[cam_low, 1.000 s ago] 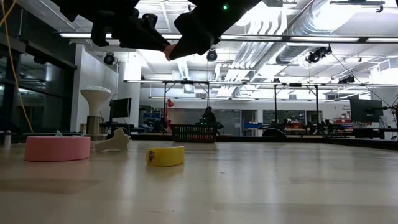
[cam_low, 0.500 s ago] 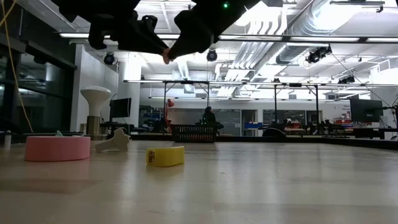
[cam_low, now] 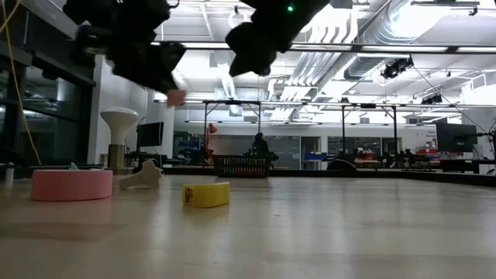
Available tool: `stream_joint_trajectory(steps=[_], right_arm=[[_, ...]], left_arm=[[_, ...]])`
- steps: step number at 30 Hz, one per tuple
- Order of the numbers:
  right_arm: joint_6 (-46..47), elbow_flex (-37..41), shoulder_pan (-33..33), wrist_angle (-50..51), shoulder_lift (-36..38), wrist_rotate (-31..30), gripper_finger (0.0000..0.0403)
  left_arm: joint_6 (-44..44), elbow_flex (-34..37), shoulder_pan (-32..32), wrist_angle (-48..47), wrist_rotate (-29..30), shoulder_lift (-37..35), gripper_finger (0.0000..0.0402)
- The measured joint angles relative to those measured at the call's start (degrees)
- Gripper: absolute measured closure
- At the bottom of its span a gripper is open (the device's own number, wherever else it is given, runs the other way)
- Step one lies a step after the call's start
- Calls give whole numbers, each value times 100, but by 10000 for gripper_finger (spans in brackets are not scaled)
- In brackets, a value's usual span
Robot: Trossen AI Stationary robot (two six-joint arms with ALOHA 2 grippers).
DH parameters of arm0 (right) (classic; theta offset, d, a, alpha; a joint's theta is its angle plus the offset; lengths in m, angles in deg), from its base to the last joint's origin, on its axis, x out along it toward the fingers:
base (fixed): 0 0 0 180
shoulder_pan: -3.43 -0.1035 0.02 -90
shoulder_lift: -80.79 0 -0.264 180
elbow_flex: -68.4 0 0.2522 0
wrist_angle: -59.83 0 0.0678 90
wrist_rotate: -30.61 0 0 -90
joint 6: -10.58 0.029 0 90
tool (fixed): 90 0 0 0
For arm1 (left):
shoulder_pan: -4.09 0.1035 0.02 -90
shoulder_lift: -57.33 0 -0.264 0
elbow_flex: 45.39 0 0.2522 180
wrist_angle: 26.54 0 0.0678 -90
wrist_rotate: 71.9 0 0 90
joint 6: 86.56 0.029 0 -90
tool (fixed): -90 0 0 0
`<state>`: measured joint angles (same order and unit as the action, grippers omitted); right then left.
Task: Pick and place Stapler, Stapler remover, tape
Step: Put the pink staple remover into the yellow bin
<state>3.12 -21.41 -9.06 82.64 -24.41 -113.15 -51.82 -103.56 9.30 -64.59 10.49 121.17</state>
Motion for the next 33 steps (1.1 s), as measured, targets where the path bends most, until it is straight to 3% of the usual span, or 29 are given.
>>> stream_joint_trajectory(steps=[6, 12, 19, 29, 33], right_arm=[[748, 0, 104, 730, 0, 458, 179], [1210, 0, 266, 1176, 0, 1153, 180], [1208, 0, 350, 1221, 0, 1771, 179], [1199, 0, 352, 1223, 0, 1824, 183], [1197, 0, 352, 1214, 0, 1896, 181]], left_arm=[[-335, -323, -76, -1489, -520, 0, 310], [-993, -465, -720, -2579, -652, 0, 310], [-2261, -475, -1955, -3098, -592, -2, 310], [-4765, -475, -4135, -3376, -548, -2, 310], [-5789, -473, -4926, -3288, -258, -2, 310]])
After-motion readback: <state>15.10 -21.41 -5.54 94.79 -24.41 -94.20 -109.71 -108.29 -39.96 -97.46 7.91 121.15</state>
